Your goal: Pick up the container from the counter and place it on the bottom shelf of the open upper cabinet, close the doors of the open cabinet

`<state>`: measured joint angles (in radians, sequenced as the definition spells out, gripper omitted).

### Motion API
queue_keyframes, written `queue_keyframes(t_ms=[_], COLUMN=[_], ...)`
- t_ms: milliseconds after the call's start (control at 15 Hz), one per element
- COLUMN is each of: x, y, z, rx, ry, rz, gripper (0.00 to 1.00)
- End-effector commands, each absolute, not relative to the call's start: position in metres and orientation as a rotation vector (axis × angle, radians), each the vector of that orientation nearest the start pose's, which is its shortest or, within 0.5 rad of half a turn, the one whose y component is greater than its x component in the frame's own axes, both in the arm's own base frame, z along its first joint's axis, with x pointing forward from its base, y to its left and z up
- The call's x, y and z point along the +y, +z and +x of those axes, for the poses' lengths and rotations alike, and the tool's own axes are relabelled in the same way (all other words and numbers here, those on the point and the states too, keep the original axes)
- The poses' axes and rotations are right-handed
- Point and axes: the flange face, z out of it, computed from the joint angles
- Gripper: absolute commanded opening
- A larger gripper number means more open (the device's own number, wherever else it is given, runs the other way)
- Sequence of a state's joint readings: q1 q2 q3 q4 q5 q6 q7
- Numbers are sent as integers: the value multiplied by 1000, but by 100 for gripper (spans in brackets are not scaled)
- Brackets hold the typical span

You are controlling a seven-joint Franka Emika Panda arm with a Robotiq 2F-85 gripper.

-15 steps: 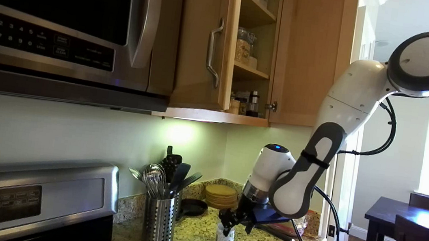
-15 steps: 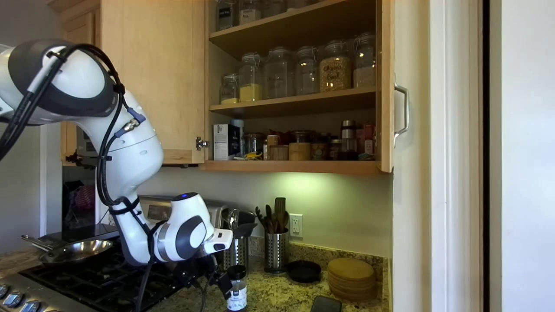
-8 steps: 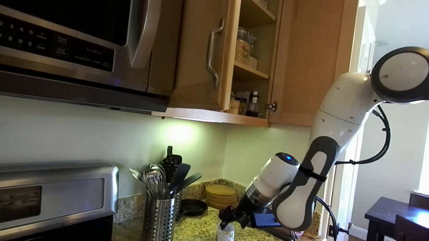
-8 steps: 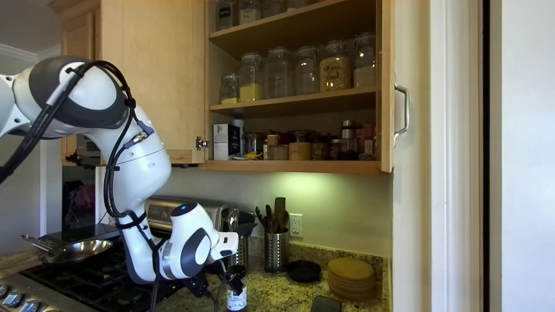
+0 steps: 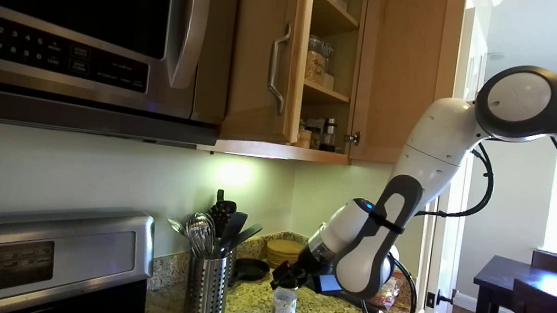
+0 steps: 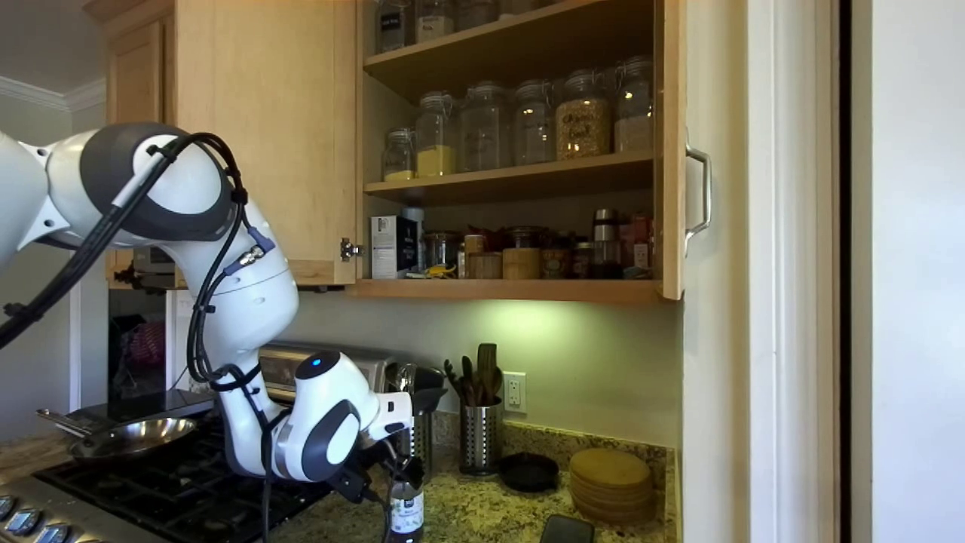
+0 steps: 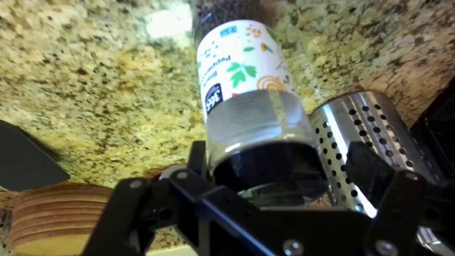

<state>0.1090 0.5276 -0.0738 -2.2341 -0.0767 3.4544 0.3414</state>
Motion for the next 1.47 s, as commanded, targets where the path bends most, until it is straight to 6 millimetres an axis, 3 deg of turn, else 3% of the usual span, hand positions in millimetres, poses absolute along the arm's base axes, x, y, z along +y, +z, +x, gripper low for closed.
queue_keyframes(t_ms=[0, 533, 1000, 1400], x=[29, 12, 37, 31], y=[224, 222, 219, 208], z=[599, 601, 591, 583], rx=[216, 142, 93, 77], ry=[-1079, -1096, -1055, -1023], rz=[-2851, -2893, -2870, -2902], gripper=[100, 100, 100, 100])
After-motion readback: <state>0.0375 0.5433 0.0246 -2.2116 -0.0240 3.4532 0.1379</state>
